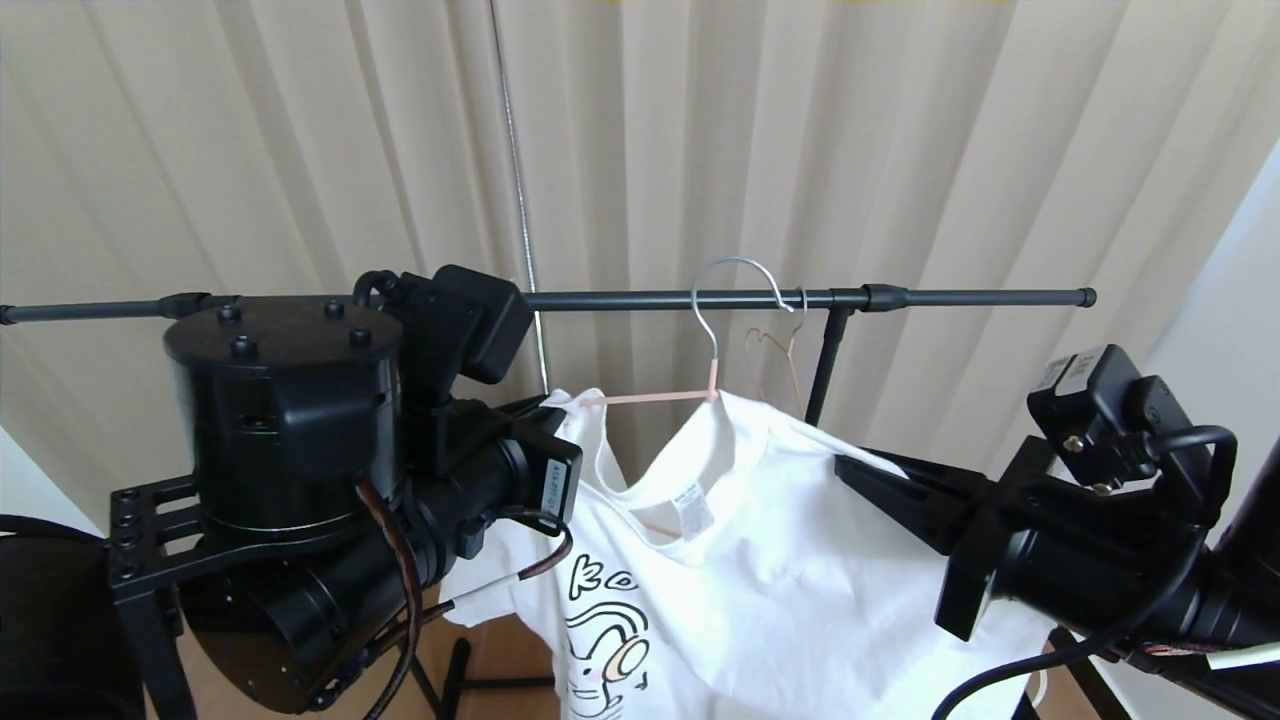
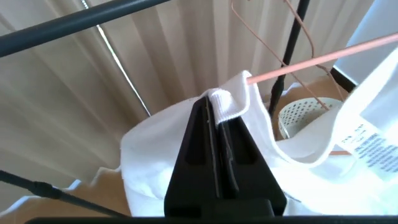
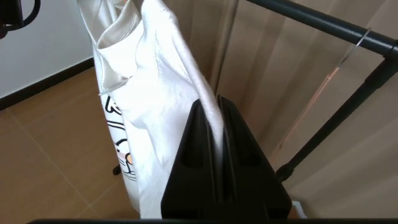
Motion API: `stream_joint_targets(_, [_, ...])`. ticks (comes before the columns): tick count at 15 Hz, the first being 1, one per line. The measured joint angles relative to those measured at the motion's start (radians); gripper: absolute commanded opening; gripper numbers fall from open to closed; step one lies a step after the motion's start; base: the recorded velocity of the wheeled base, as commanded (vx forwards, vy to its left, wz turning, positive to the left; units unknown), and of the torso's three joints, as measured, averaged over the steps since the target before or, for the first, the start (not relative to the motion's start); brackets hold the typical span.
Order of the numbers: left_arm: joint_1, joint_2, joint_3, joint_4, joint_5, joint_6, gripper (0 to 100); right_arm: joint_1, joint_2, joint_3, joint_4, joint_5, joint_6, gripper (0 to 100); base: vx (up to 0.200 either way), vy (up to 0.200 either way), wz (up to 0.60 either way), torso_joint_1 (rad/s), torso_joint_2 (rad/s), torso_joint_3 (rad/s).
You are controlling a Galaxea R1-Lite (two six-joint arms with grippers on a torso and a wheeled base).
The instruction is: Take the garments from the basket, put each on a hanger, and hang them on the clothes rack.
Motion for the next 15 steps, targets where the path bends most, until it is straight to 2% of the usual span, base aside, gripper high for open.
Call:
stream_joint_targets(6, [-0.045,0.007,-0.027,0.000,-0.005,-0.003,0,0.041,0.064,0.027,-0.034,0.002,0.008,0,0.000,0.000,0.00,0.000,0.00,0.000])
stream_joint_targets(15, [-0.097,0.037,-0.074,0.000,-0.005,-0.066,0,0.059,0.253,0.069,-0.374,-0.025,0.067,0,0.000,0.000,0.00,0.000,0.00,0.000])
